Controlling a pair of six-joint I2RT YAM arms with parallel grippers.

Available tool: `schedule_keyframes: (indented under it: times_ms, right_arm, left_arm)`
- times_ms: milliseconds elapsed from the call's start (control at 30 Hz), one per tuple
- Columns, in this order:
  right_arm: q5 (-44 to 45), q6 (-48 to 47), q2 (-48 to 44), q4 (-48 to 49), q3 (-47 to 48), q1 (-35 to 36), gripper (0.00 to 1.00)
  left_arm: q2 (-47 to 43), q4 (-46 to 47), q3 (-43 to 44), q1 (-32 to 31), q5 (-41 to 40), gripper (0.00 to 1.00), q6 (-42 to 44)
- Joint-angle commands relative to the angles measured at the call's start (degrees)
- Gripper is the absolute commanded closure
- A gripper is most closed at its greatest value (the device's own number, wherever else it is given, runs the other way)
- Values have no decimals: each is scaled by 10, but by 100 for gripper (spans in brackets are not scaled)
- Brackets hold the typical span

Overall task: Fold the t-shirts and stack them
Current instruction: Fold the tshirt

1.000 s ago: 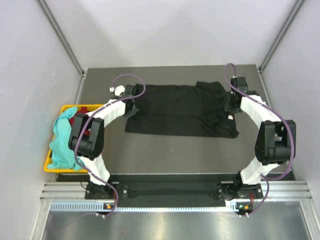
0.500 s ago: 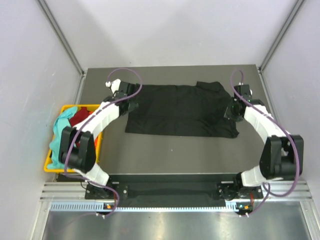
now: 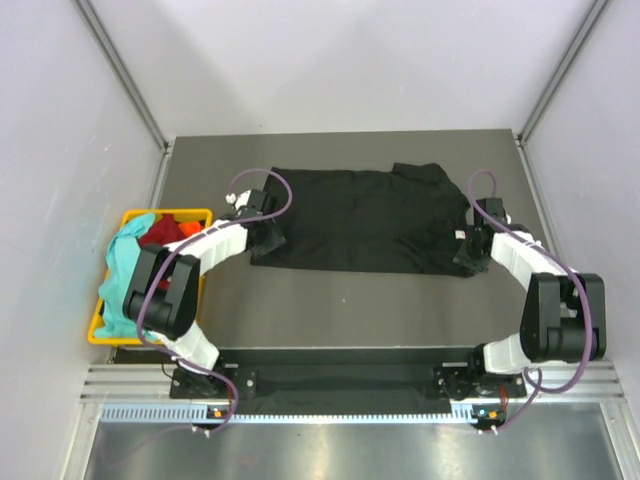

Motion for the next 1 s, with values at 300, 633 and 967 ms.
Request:
schedule_keyframes:
  times_ms: [300, 633, 967]
  right_arm:
    - [13, -26, 21, 60, -43, -86, 76]
    - [-21, -8, -53, 19, 9, -74, 66]
    - [-81, 116, -22, 153, 23, 52, 47]
  left_arm:
    - [39, -23, -34, -2, -138, 52, -20]
    - [-18, -62, -21, -15, -127, 52, -22]
    - [-137, -63, 71, -17, 18, 50, 95]
